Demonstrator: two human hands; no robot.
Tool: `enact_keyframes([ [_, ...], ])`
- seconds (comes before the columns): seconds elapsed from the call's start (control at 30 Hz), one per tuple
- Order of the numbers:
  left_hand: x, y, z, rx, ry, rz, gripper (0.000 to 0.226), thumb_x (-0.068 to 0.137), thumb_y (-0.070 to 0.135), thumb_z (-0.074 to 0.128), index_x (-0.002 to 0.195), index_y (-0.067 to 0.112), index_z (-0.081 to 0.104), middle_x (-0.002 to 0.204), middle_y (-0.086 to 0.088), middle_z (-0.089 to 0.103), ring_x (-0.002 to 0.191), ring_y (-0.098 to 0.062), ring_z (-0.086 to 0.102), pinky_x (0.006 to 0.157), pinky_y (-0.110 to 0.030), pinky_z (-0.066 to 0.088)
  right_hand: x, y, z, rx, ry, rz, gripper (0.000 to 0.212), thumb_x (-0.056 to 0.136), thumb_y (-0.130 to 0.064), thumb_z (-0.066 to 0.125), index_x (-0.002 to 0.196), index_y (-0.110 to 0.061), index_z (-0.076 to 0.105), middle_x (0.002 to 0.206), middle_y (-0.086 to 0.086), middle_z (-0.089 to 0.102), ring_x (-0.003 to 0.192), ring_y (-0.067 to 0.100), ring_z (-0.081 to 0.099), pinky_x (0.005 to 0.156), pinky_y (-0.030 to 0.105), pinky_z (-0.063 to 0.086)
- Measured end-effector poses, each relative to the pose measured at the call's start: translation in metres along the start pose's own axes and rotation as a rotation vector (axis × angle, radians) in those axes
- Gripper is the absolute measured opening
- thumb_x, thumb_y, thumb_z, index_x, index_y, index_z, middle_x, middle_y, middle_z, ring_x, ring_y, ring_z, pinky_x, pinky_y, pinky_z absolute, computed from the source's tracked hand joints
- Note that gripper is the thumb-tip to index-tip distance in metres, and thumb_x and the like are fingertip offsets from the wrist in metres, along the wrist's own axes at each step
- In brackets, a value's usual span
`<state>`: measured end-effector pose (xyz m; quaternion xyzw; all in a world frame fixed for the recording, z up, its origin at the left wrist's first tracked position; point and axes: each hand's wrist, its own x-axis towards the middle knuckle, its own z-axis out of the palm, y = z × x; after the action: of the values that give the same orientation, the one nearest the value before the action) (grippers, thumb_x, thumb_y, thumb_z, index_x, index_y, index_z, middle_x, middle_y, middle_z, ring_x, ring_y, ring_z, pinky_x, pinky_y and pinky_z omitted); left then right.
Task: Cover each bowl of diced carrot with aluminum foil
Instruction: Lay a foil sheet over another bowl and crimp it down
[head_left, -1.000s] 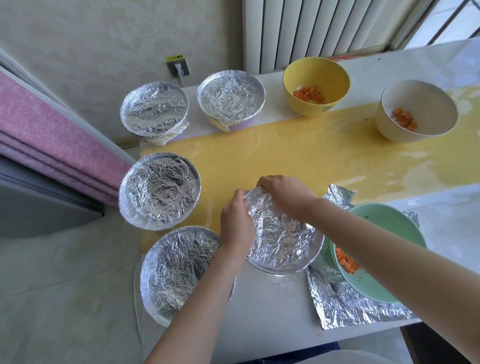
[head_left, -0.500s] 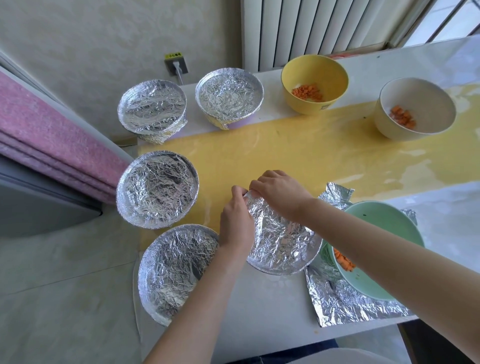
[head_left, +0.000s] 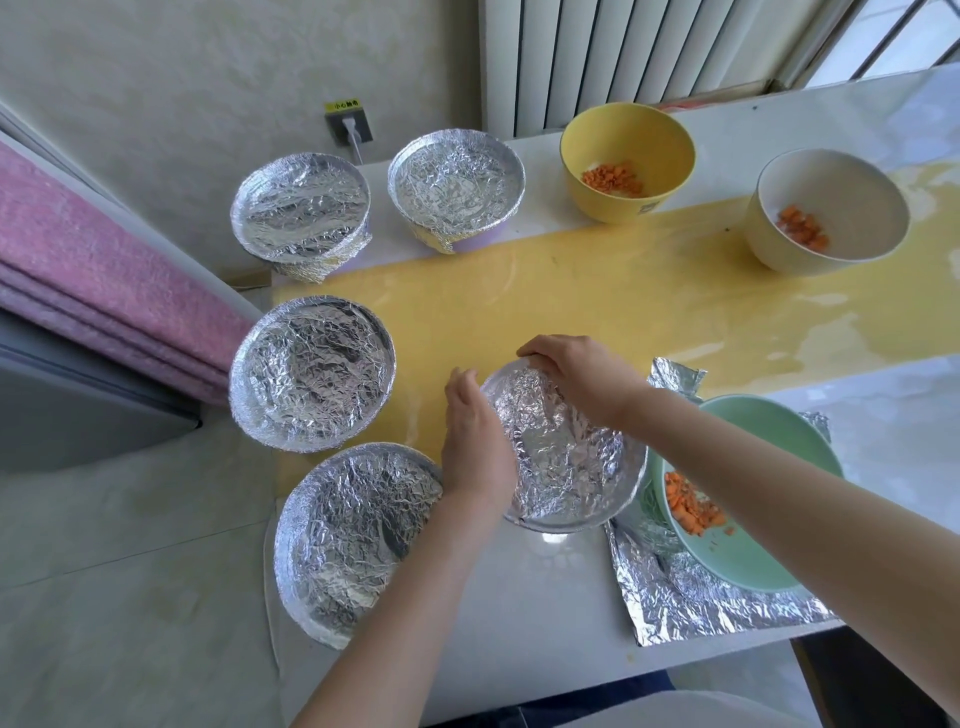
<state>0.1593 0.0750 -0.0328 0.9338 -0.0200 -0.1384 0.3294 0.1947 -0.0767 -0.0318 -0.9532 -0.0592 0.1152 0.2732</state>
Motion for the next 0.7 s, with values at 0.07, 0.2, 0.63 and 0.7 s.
enact_keyframes([
  [0.07, 0.002, 0.000, 0.000, 0.007, 0.010, 0.038, 0.060, 0.086, -0.014, 0.043, 0.139, 0.005, 0.023, 0.146, -0.012, 0.026, 0.125, -0.028, 0.041, 0.090, -0.032, 0.044, -0.001, 0.003, -0.001, 0.015, 0.007, 0.020, 0.028, 0.100, -0.020, 0.041, 0.117, -0.011, 0.061, 0.110, 0.009, 0.067, 0.094, 0.028, 0.063, 0.081, 0.037, 0.048],
  [0.2, 0.012, -0.001, -0.002, -0.085, -0.016, 0.093, 0.031, 0.099, 0.007, 0.036, 0.130, 0.007, 0.044, 0.123, -0.010, 0.055, 0.096, -0.021, 0.053, 0.068, -0.016, 0.032, -0.004, 0.006, 0.002, 0.022, 0.013, 0.026, 0.026, 0.100, -0.020, 0.043, 0.113, -0.013, 0.064, 0.099, 0.008, 0.069, 0.083, 0.025, 0.063, 0.072, 0.034, 0.046],
  [0.63, 0.013, -0.003, 0.000, -0.071, 0.088, 0.171, 0.029, 0.095, -0.002, 0.044, 0.119, 0.004, 0.058, 0.101, -0.014, 0.067, 0.093, -0.026, 0.063, 0.073, -0.032, 0.049, 0.000, 0.001, -0.001, -0.011, -0.058, 0.011, 0.028, 0.100, -0.018, 0.041, 0.120, -0.013, 0.060, 0.107, 0.010, 0.068, 0.094, 0.029, 0.063, 0.081, 0.038, 0.048],
  [0.7, 0.012, -0.003, 0.001, -0.060, 0.090, 0.181, 0.028, 0.094, -0.003, 0.045, 0.119, 0.004, 0.057, 0.101, -0.014, 0.067, 0.092, -0.026, 0.063, 0.068, -0.027, 0.046, 0.000, -0.003, 0.000, 0.003, -0.074, -0.008, 0.028, 0.099, -0.016, 0.042, 0.120, -0.014, 0.061, 0.107, 0.010, 0.068, 0.094, 0.028, 0.062, 0.081, 0.038, 0.048],
])
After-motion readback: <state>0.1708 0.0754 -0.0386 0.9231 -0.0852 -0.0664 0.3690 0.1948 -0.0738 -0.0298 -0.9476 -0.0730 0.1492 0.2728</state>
